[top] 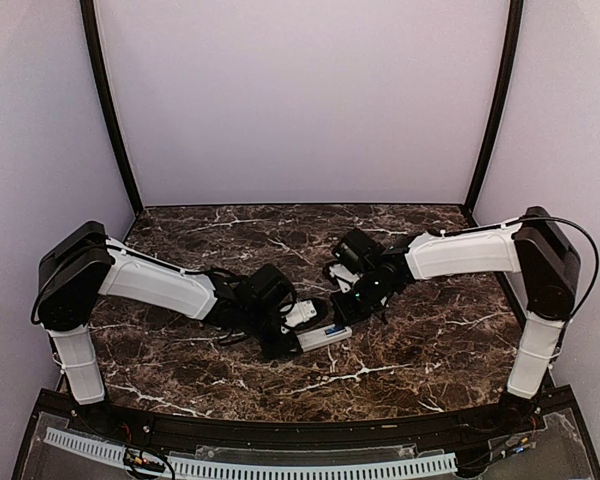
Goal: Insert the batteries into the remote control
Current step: Press the battery in the battery compartment.
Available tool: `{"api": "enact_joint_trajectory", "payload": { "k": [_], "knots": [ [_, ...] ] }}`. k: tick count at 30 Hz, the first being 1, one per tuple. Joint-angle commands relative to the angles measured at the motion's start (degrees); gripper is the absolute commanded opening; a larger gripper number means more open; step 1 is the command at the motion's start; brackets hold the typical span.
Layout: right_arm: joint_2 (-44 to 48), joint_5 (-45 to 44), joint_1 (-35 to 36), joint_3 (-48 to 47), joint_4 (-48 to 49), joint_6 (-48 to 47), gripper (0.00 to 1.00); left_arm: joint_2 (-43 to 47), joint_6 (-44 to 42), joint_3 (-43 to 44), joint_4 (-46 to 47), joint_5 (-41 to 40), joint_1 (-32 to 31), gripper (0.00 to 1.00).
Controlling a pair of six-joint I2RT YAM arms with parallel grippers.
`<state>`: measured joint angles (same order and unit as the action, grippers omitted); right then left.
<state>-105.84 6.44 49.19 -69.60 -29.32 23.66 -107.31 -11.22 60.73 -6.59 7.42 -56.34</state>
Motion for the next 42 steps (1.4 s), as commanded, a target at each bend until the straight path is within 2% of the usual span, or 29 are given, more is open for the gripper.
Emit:
{"api": "enact_joint_trajectory", "payload": {
  "k": [1,3,5,9,12,16,17,19,24,33,42],
  "knots": [
    [4.7,5.1,-3.3,-1.1,-0.3,-4.8,0.09,-1.9,-2.7,-0.5,-8.0,-1.9,-0.2,0.0],
    [6.4,11.2,-5.4,-0.8,0.9,-10.4,0.15,-1.9,-3.8,-0.2,-8.6,-1.7,-0.3,0.01],
    [7.4,15.0,-7.0,-1.8,0.3,-16.6,0.22,-1.9,-5.9,0.3,-9.5,-0.6,-0.2,0.08],
    [7.0,16.0,-8.3,-6.4,-4.3,-30.1,0.33,-2.0,-9.8,0.9,-10.1,1.2,0.1,0.28],
    [5.3,15.6,-8.6,-8.9,-7.4,-38.2,0.37,-2.1,-11.0,2.0,-11.6,1.9,1.1,0.49],
    [1.8,16.8,-8.6,-10.9,-12.0,-47.4,0.39,-1.6,-11.9,3.3,-14.0,2.5,2.2,0.62],
    [1.3,17.1,-8.6,-11.1,-12.3,-48.6,0.4,-1.3,-12.1,3.5,-14.5,2.6,2.3,0.7],
    [0.4,17.5,-8.6,-11.2,-12.5,-50.0,0.41,-0.3,-12.3,3.9,-14.3,2.3,2.7,0.73],
    [-2.4,18.8,-7.7,-10.8,-12.9,-56.6,0.43,5.8,-12.9,2.2,-11.2,3.3,3.7,0.75],
    [-8.4,13.2,-5.1,-11.2,-12.7,-61.7,0.43,17.6,-5.7,-5.0,-2.8,13.0,10.9,0.75],
    [-10.2,12.4,-4.0,-12.1,-15.1,-61.8,0.38,21.2,-5.0,-7.1,0.5,10.5,13.7,0.76]
  ]
}}
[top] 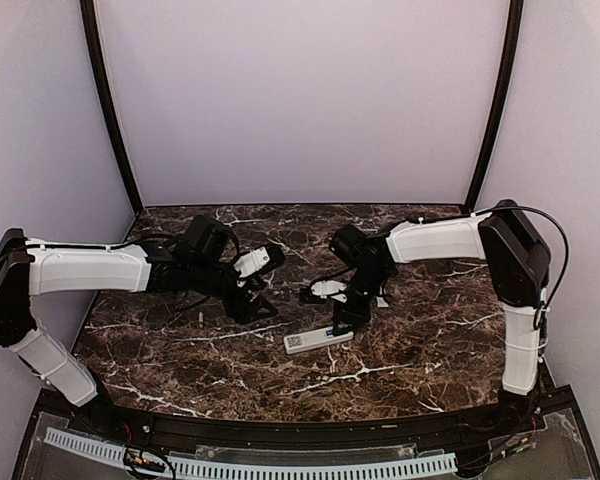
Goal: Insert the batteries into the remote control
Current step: Press the battery in the battery compartment.
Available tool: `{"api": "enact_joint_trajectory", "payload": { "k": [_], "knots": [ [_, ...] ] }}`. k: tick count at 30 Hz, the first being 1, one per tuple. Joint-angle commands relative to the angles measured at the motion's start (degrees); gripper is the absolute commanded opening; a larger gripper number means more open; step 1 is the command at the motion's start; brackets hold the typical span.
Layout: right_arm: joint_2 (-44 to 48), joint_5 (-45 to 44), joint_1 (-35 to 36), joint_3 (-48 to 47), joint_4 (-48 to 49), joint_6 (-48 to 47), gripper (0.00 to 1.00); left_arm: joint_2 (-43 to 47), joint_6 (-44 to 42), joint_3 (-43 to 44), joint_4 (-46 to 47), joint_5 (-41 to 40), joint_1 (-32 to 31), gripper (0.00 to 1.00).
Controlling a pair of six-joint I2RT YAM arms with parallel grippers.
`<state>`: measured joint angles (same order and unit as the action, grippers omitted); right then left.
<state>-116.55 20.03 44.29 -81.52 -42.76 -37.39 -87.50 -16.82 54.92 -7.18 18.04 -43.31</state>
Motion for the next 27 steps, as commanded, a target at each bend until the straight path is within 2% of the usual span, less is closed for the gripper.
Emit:
{"api": "enact_joint_trajectory", "payload": {
  "k": [1,7,10,18,20,24,27],
  "knots": [
    [0.5,-1.8,1.1,0.2,-1.5,-0.7,0.36,1.2,0.3,-1.2,1.0,-0.3,0.7,0.76],
    [0.5,-3.5,1.7,0.7,-1.7,-0.9,0.25,0.7,-0.9,-0.8,-0.1,-2.1,0.8,0.76],
    [-0.3,-3.6,2.0,0.3,-2.1,-1.0,0.17,0.7,-1.3,-0.9,-0.2,-2.9,0.8,0.76],
    [-0.8,-5.4,2.7,0.1,-1.7,0.1,0.05,0.5,-1.8,-0.8,-0.6,-4.7,0.8,0.75],
    [-0.6,-5.6,2.7,0.1,-1.7,0.4,0.08,0.3,-1.4,-0.6,-0.6,-4.7,0.8,0.75],
    [-0.5,-5.3,2.9,-1.1,-2.6,1.4,0.23,-0.1,0.0,0.0,-1.0,-4.9,0.8,0.75],
    [0.4,-5.2,2.9,-2.3,-2.7,2.5,0.3,-1.2,2.8,1.3,-1.5,-5.2,1.2,0.75]
  ]
}}
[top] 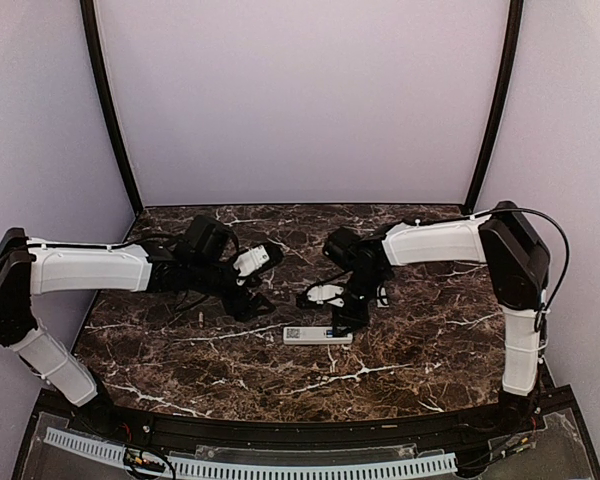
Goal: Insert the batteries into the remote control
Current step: Press the battery in the battery compartment, then pick up the battery from the center of the board.
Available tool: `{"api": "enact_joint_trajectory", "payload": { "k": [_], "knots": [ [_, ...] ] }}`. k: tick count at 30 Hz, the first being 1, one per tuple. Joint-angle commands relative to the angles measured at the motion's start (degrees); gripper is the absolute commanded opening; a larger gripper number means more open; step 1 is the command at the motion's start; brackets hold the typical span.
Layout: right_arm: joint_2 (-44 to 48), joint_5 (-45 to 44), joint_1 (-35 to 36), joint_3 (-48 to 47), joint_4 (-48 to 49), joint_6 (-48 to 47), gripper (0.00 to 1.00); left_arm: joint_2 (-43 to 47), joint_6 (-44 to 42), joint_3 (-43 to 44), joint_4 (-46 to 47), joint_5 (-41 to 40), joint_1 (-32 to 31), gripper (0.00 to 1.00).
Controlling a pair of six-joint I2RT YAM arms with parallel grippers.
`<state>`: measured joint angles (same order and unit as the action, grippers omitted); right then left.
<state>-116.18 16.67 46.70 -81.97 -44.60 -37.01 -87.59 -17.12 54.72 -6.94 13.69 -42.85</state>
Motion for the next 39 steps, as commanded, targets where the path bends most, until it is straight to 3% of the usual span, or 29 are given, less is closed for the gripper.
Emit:
{"api": "enact_joint_trajectory", "payload": {
  "k": [1,4,6,8,10,12,16,22,30,39],
  "knots": [
    [0.6,-1.9,0.5,-2.2,-0.7,2.3,0.31,-1.5,5.5,2.4,-2.0,-1.4,0.9,0.75],
    [3.2,-1.6,0.3,-2.9,0.0,2.3,0.34,-3.7,12.4,5.0,-3.9,-5.4,2.0,0.75],
    [5.2,-0.9,0.0,-3.3,0.7,2.3,0.36,-4.7,19.5,7.0,-7.0,-12.3,2.9,0.75],
    [7.2,0.0,-0.4,-3.8,1.5,2.7,0.36,-5.0,32.5,8.9,-11.9,-21.8,4.2,0.75],
    [9.1,0.6,-1.1,-4.4,2.7,4.2,0.36,-4.7,39.8,9.6,-17.5,-24.8,5.3,0.74],
    [11.0,0.0,-1.6,-4.4,5.2,6.4,0.36,-3.5,52.5,8.4,-21.7,-30.9,5.6,0.73],
    [13.9,-1.5,-1.7,-2.8,9.3,8.9,0.36,-0.1,64.0,2.9,-24.1,-32.8,6.2,0.74],
    [15.8,-2.7,-1.6,0.7,10.7,10.3,0.35,-3.2,69.1,-1.8,-26.1,-27.4,10.1,0.78],
    [16.7,-4.1,-1.6,1.7,10.4,11.7,0.33,-8.9,68.3,-2.3,-23.3,-23.6,10.4,0.74],
    [16.3,-4.9,-1.6,0.5,9.6,11.3,0.31,-9.0,69.0,-1.7,-25.9,-19.9,10.5,0.46]
  ]
}}
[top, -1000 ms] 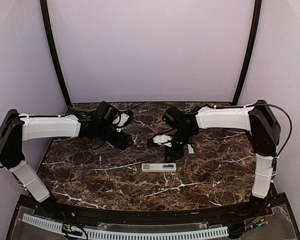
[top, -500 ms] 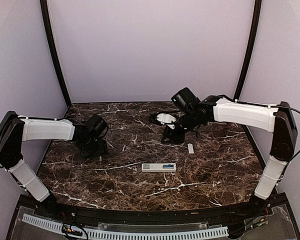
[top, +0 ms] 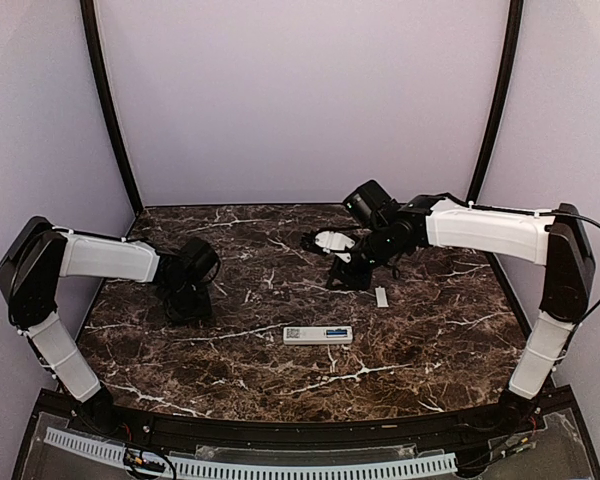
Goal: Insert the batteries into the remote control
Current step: Pick up the battery from the center of the board.
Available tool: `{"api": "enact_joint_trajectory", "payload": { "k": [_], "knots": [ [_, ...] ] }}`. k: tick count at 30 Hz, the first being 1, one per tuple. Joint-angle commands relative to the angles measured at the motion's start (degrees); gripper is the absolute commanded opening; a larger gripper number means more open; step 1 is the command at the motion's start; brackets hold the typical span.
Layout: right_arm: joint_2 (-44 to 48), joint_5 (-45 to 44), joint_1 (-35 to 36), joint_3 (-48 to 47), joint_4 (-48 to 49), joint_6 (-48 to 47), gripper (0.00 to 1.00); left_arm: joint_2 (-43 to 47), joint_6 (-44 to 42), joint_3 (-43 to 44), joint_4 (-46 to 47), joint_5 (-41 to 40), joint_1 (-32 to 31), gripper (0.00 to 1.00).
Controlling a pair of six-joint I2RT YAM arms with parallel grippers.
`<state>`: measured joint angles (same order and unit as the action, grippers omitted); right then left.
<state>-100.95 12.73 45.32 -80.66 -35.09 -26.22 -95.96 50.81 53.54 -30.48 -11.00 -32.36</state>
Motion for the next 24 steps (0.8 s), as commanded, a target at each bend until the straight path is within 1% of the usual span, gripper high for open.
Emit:
{"api": "enact_joint_trajectory", "payload": {
  "k": [1,3,5,6,7,8,9,10,11,13,16,19,21,22,23,24],
  "knots": [
    [1.0,-1.1,-0.3,-1.0,-0.1,0.4,0.31,-0.6,1.1,-1.1,-2.3,5.4,0.0,0.44],
    [0.8,-1.3,-0.2,-1.2,-0.3,0.3,0.31,-0.5,0.6,-2.0,-1.0,6.8,0.0,0.4],
    [0.7,-1.5,-0.3,-1.1,-0.2,0.1,0.31,-1.4,-0.4,-2.3,-0.3,6.8,0.0,0.32],
    [0.7,-1.7,-0.3,-1.2,-0.4,0.2,0.3,-1.7,-0.8,-2.0,-0.3,6.7,0.0,0.3],
    [0.5,-1.9,-0.2,-1.4,-0.6,0.3,0.3,-2.3,-1.0,-1.9,-0.2,6.8,0.0,0.25],
    [0.6,-2.2,-0.2,-1.5,-0.9,0.4,0.3,-2.5,-1.4,-1.9,0.3,7.4,0.0,0.23],
    [0.5,-2.5,-0.3,-1.6,-1.1,0.6,0.29,-2.6,-1.6,-1.9,0.5,7.7,0.0,0.15],
    [0.5,-2.9,-0.2,-1.6,-1.1,0.8,0.29,-2.6,-1.9,-2.0,0.9,7.9,0.0,0.11],
    [0.6,-3.2,-0.2,-1.5,-1.1,1.0,0.28,-2.3,-2.0,-2.0,1.0,7.9,0.0,0.03],
    [0.7,-4.0,-0.4,-1.7,-0.7,2.0,0.28,-1.0,-2.3,-2.0,1.8,7.7,0.0,0.0],
    [1.2,-3.2,-1.2,-2.5,0.4,5.0,0.27,2.9,-2.6,-2.9,5.4,6.6,0.0,0.0],
    [2.8,-1.1,-2.6,-3.1,2.8,8.0,0.28,10.8,-3.8,-4.3,11.6,5.5,-0.5,0.0],
    [5.0,0.8,-3.3,-3.4,5.2,9.4,0.28,15.7,-7.0,-5.0,17.4,3.6,-1.9,0.0],
    [6.3,1.8,-3.6,-3.5,6.6,10.0,0.28,17.3,-10.6,-5.2,21.7,2.9,-3.4,0.0],
    [7.5,3.3,-3.8,-3.6,8.2,10.8,0.28,20.1,-15.0,-5.3,24.0,2.1,-4.3,0.0],
    [8.9,4.4,-3.9,-3.7,9.9,11.6,0.28,22.4,-17.5,-5.4,29.2,2.1,-6.3,0.0]
  ]
}}
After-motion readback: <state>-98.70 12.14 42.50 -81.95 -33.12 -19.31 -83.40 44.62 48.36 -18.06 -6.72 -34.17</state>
